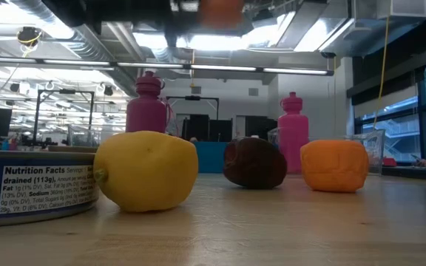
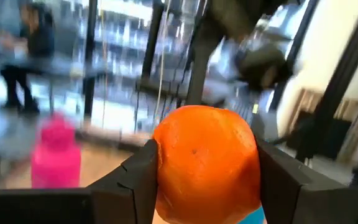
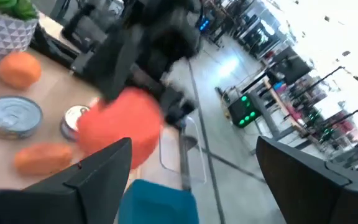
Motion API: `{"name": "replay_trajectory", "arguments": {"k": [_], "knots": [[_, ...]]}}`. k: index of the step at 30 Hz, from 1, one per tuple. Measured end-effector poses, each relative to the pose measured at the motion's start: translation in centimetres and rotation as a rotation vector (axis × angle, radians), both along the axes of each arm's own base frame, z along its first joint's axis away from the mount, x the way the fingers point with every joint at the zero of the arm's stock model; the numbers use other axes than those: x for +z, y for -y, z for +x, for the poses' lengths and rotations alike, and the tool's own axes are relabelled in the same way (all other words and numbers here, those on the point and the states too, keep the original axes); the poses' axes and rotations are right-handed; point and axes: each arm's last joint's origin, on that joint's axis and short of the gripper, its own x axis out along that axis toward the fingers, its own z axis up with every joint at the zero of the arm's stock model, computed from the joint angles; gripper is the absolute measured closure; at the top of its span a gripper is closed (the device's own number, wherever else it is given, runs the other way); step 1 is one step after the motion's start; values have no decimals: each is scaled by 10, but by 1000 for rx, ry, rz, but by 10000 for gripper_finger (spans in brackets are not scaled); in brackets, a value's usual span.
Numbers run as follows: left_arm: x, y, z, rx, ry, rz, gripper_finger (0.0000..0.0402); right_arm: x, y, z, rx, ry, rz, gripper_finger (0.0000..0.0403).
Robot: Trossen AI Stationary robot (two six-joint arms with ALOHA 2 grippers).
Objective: Pick & Place Food Item
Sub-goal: Put the top right orange into the blue bin
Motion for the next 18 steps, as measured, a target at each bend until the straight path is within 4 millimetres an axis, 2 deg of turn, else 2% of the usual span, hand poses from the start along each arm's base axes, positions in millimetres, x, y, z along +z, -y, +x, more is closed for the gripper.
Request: {"name": "replay_trajectory", "arguments": {"k": [4,9,13,18], "knots": [[10,0,-10,64,17,70,218,1,0,-6,-2,-2,66,62],[28,1,-33,142,23,143,222,-2,1,-9,-24,-26,153,62],[32,1,-51,233,-58,178,222,-8,5,-12,-71,-72,224,62],[41,4,-74,281,-77,192,222,-20,13,-17,-72,-70,304,62]]}}
